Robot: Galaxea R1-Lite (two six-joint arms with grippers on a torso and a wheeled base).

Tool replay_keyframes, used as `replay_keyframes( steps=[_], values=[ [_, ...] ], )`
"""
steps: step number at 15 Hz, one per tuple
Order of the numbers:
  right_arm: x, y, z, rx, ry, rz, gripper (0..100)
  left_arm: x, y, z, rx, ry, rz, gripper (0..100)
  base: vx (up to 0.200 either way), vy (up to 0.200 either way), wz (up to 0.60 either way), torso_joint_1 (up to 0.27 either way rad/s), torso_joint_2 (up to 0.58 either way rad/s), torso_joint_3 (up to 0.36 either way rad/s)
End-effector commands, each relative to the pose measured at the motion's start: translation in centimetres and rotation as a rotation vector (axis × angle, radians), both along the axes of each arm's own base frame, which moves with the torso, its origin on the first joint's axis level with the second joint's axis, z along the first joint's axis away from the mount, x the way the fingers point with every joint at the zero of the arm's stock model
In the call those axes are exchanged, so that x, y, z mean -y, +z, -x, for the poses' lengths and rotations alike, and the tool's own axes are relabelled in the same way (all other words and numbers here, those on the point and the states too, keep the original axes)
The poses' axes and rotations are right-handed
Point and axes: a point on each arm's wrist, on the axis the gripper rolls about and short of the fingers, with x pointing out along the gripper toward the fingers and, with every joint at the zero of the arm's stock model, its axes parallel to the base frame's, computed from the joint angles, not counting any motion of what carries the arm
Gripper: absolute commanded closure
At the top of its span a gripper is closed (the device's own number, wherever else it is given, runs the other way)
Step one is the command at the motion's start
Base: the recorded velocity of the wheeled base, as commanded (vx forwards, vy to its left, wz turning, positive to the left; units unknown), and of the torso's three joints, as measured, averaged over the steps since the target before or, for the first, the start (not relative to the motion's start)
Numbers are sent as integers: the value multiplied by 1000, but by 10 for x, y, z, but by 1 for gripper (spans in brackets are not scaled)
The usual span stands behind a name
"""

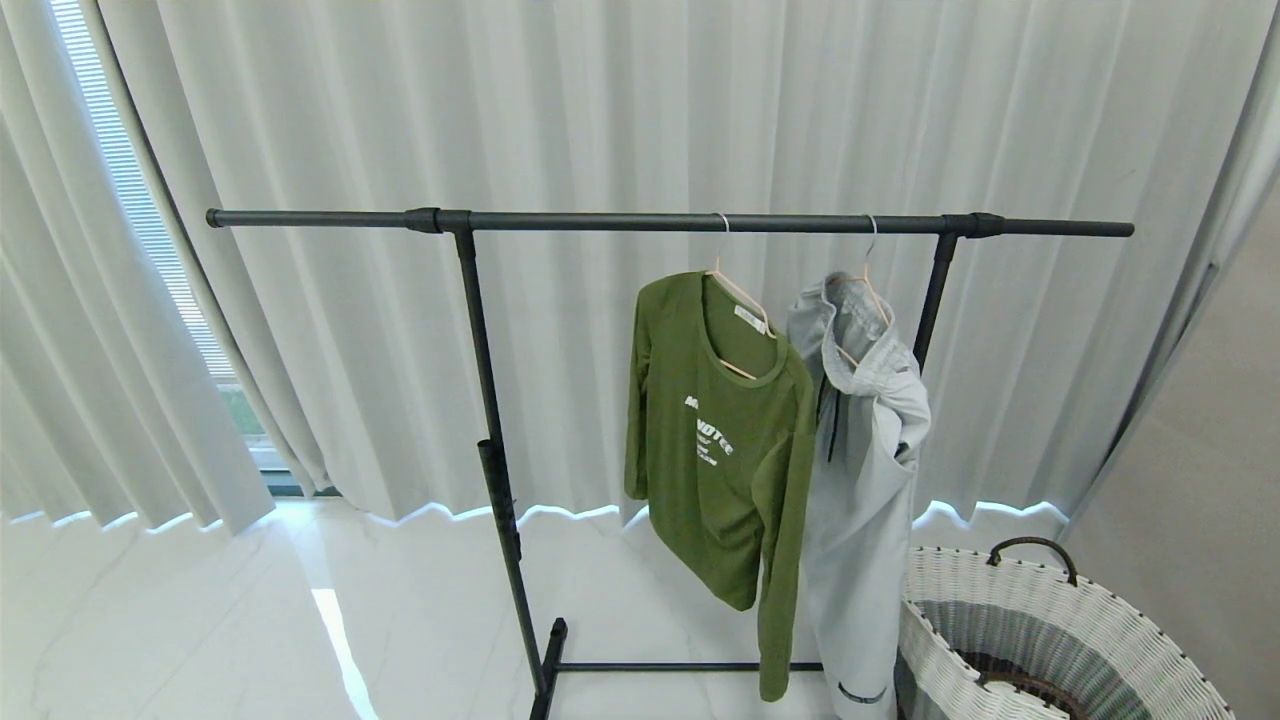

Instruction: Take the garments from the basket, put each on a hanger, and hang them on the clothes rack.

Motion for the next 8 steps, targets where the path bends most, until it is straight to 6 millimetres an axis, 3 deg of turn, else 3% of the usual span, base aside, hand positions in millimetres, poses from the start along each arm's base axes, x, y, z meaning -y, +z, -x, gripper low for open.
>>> replay_keyframes(
  steps=[1, 8],
  values=[
    [0, 0, 0, 1, 1, 1, 0, 0, 0, 0, 2, 1, 0, 0, 0, 0, 0, 0, 0, 0],
    [0, 0, 0, 1, 1, 1, 0, 0, 0, 0, 2, 1, 0, 0, 0, 0, 0, 0, 0, 0]
  ],
)
